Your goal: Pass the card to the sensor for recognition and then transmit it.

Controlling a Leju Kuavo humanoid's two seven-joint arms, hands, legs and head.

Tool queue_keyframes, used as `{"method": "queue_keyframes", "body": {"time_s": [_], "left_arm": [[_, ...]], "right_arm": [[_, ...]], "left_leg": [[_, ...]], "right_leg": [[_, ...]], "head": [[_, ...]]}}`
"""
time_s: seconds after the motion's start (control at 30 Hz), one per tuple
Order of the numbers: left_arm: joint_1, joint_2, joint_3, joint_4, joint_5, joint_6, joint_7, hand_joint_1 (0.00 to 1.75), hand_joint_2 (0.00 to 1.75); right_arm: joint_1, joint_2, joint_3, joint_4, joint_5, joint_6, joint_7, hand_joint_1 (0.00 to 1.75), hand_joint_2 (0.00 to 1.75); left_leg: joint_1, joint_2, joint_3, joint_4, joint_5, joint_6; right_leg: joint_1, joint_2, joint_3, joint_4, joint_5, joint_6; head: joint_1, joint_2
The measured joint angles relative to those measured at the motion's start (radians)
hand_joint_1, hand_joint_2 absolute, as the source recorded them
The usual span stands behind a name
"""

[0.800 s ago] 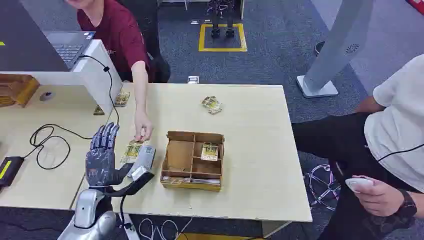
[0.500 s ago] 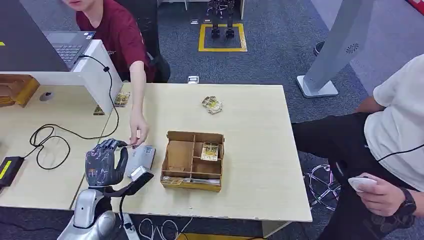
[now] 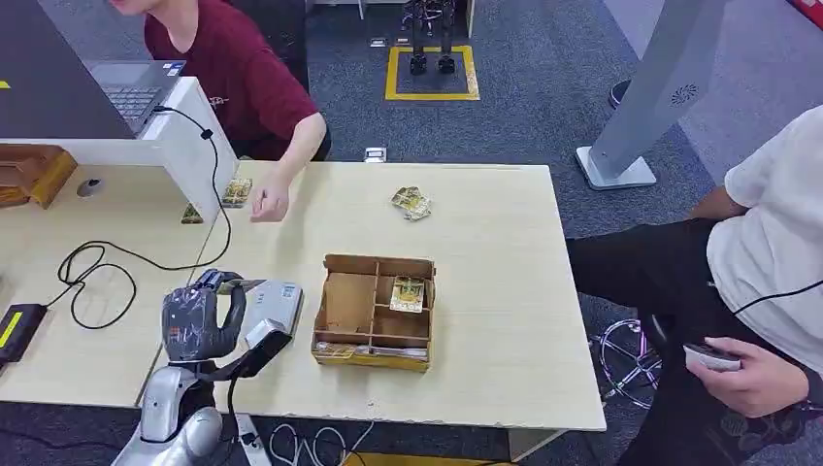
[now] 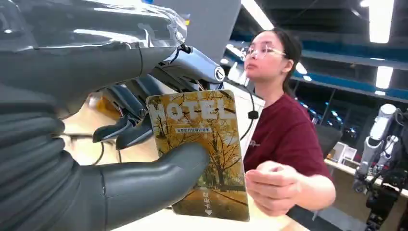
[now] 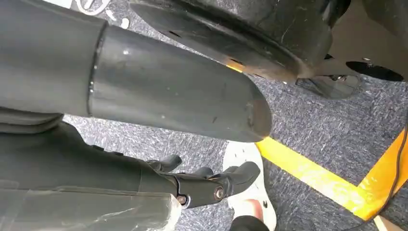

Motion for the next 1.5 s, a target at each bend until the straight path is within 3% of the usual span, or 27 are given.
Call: {"method": "queue_keyframes", "body": {"time_s": [0.27,0.4,0.67,0.9,1.2,1.5], "left_arm": [[-0.007,-0.005,0.0,-0.026,0.377,-0.321,0.013,1.75,1.75],[-0.012,-0.002,0.0,-0.026,0.437,-0.382,0.036,1.75,1.75],[-0.02,0.0,0.0,-0.024,0.471,-0.407,0.06,1.75,1.75],[-0.047,-0.014,0.0,0.0,0.399,-0.333,0.116,1.75,1.75],[-0.081,-0.04,-0.028,0.071,0.296,-0.309,0.165,1.75,1.75],[-0.091,-0.06,-0.05,0.139,0.288,-0.311,0.171,1.75,1.75]], "right_arm": [[0.002,0.0,0.0,0.0,-0.019,-0.012,0.01,0.0,0.0],[0.004,0.0,0.0,0.0,-0.019,-0.018,0.013,0.0,0.0],[0.004,0.0,0.0,0.0,-0.021,-0.021,0.015,0.0,0.0],[0.004,0.001,0.0,0.0,-0.021,-0.024,0.021,0.0,0.0],[0.003,0.005,0.0,0.0,-0.018,-0.021,0.031,0.0,0.0],[0.002,0.006,0.001,0.0,-0.016,-0.021,0.032,0.0,0.0]], "left_leg": [[0.0,0.0,0.0,0.0,0.0,0.0],[0.0,0.0,0.0,0.0,0.0,0.0],[0.0,0.0,0.0,0.0,0.0,0.0],[0.0,0.0,0.0,0.0,0.0,0.0],[0.0,0.0,0.0,0.0,0.0,0.0],[0.0,0.0,0.0,0.0,0.0,0.0]], "right_leg": [[0.0,0.0,0.0,0.0,0.0,0.0],[0.0,0.0,0.0,0.0,0.0,0.0],[0.0,0.0,-0.001,0.0,0.0,0.0],[0.0,0.0,-0.001,0.0,0.0,0.0],[0.0,0.0,-0.001,0.0,0.0,0.0],[0.0,0.0,-0.001,0.0,0.0,0.0]], "head": [[0.0,0.0],[0.0,0.0],[0.0,0.0],[0.0,0.0],[0.0,0.0],[0.0,0.0]]}}
